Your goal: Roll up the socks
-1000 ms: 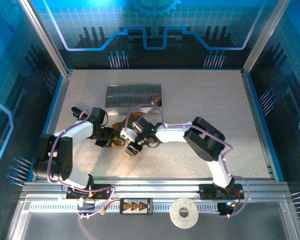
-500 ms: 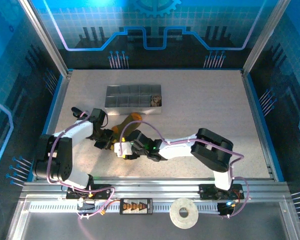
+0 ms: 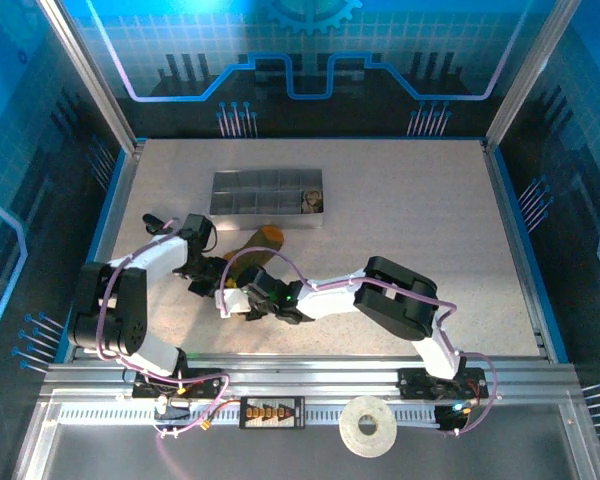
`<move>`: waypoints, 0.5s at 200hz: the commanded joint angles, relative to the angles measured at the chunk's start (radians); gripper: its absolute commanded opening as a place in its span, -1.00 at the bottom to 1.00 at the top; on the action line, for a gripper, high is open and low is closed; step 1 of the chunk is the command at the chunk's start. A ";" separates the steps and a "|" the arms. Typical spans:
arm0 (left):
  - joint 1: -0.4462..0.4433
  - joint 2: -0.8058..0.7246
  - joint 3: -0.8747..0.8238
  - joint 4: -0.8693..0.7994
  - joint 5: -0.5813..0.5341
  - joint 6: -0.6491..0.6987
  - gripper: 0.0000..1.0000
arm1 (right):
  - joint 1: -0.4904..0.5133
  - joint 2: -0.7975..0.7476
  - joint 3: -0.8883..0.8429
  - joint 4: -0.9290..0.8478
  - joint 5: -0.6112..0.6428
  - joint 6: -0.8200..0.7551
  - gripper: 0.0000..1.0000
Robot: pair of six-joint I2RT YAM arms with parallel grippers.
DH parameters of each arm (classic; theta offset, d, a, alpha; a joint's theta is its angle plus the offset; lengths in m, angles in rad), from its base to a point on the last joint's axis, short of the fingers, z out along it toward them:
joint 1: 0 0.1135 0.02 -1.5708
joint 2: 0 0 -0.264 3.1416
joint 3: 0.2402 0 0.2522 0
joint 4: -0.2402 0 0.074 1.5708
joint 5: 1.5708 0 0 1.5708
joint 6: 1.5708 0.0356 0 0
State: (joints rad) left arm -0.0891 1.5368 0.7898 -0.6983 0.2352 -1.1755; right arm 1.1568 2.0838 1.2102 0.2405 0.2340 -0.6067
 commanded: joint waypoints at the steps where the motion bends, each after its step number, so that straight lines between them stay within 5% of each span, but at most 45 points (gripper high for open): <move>1: -0.009 0.048 -0.052 -0.197 -0.082 0.022 -0.65 | -0.024 0.065 0.037 -0.108 0.032 0.062 -0.43; 31: -0.007 0.031 -0.041 -0.212 -0.079 0.031 -0.57 | -0.039 0.086 0.056 -0.164 0.027 0.111 -0.70; 60: 0.008 -0.031 -0.021 -0.232 -0.066 0.020 -0.26 | -0.049 0.085 0.057 -0.230 -0.031 0.160 -0.98; 100: 0.033 -0.140 0.038 -0.266 -0.059 -0.010 0.24 | -0.060 0.101 0.068 -0.320 -0.116 0.256 -1.00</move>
State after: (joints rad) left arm -0.0753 1.4559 0.7959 -0.8097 0.1864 -1.1736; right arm 1.1282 2.0987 1.2873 0.1223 0.1627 -0.4423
